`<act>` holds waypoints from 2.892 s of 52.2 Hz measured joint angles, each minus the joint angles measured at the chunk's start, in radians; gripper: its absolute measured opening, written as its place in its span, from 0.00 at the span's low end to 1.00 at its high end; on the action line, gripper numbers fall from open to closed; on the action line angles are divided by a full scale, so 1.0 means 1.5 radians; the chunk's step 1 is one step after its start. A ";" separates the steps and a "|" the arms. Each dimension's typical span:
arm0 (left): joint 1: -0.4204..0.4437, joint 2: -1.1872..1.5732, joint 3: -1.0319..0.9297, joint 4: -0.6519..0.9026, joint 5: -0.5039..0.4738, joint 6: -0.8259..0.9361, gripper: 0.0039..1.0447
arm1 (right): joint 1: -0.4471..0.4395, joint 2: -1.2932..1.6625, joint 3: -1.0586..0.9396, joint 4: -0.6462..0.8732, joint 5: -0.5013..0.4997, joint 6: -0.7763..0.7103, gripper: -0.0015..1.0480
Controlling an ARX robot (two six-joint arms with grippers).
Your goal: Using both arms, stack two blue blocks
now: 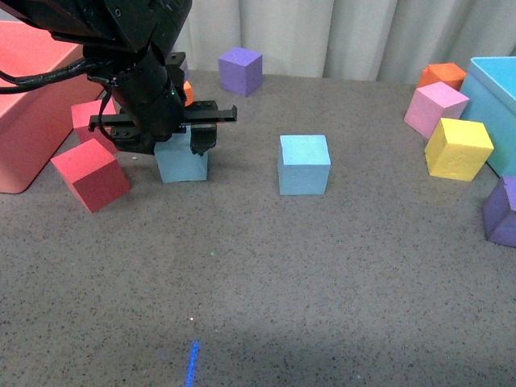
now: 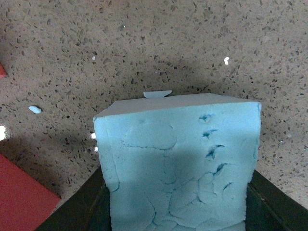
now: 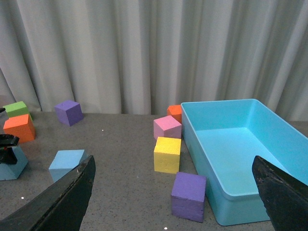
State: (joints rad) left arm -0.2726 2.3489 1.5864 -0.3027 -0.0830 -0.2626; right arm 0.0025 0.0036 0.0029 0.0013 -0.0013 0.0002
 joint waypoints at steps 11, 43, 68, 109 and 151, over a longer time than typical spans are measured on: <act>-0.043 -0.049 -0.008 -0.014 -0.014 -0.025 0.46 | 0.000 0.000 0.000 0.000 0.000 0.000 0.91; -0.190 -0.070 0.119 -0.108 -0.055 -0.099 0.45 | 0.000 0.000 0.000 0.000 0.000 0.000 0.91; -0.221 0.008 0.189 -0.150 -0.075 -0.110 0.45 | 0.000 0.000 0.000 0.000 0.000 0.000 0.91; -0.214 -0.188 -0.155 0.324 -0.276 0.031 0.75 | 0.000 0.000 0.000 0.000 -0.001 0.000 0.91; 0.063 -0.717 -0.950 0.934 -0.064 0.169 0.03 | 0.000 0.000 0.000 0.000 0.000 0.000 0.91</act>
State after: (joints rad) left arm -0.1776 1.2739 0.1612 1.0988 -0.1783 -0.0086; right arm 0.0025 0.0036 0.0029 0.0013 -0.0017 -0.0002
